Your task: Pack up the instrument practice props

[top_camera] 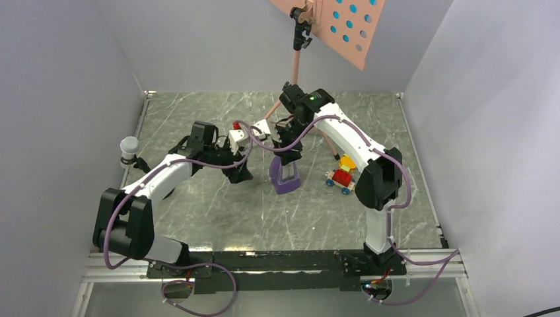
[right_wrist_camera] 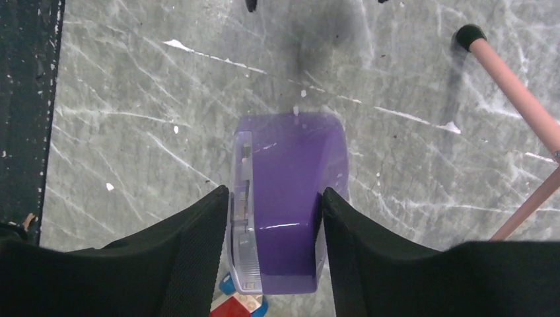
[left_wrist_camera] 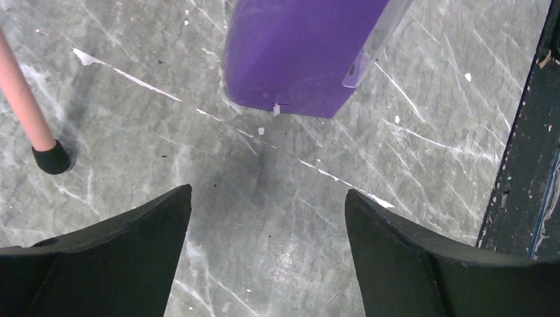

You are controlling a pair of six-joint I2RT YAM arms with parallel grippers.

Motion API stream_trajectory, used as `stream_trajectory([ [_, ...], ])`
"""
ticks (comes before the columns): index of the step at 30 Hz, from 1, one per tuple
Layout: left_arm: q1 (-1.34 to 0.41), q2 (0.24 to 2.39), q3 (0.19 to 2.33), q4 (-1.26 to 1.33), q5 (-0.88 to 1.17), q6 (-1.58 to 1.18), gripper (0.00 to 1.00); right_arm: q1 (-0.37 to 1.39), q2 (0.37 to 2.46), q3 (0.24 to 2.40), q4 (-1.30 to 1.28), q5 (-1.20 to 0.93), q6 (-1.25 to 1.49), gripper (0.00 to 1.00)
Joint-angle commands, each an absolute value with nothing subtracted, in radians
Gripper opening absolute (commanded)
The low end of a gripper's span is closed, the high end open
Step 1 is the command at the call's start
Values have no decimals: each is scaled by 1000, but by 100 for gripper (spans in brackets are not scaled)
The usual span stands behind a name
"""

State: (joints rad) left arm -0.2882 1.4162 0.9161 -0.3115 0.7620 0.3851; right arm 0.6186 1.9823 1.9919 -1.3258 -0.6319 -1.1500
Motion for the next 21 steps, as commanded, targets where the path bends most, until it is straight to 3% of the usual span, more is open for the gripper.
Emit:
stream_trajectory([
  [1, -319, 1408, 928, -332, 772, 485, 89, 607, 1979, 1967, -1363, -548, -1198, 49],
  [7, -343, 1419, 914, -291, 803, 525, 90, 588, 1919, 1844, -1283, -491, -1181, 42],
  [11, -377, 1428, 899, -244, 811, 557, 92, 541, 1878, 1765, -1222, -502, -1135, 11],
  [13, -398, 1439, 896, -209, 807, 568, 95, 493, 1852, 1723, -1189, -531, -1100, 0],
  [21, -479, 1529, 946, -142, 819, 603, 99, 312, 1709, 1529, -1098, -669, -1027, 0],
])
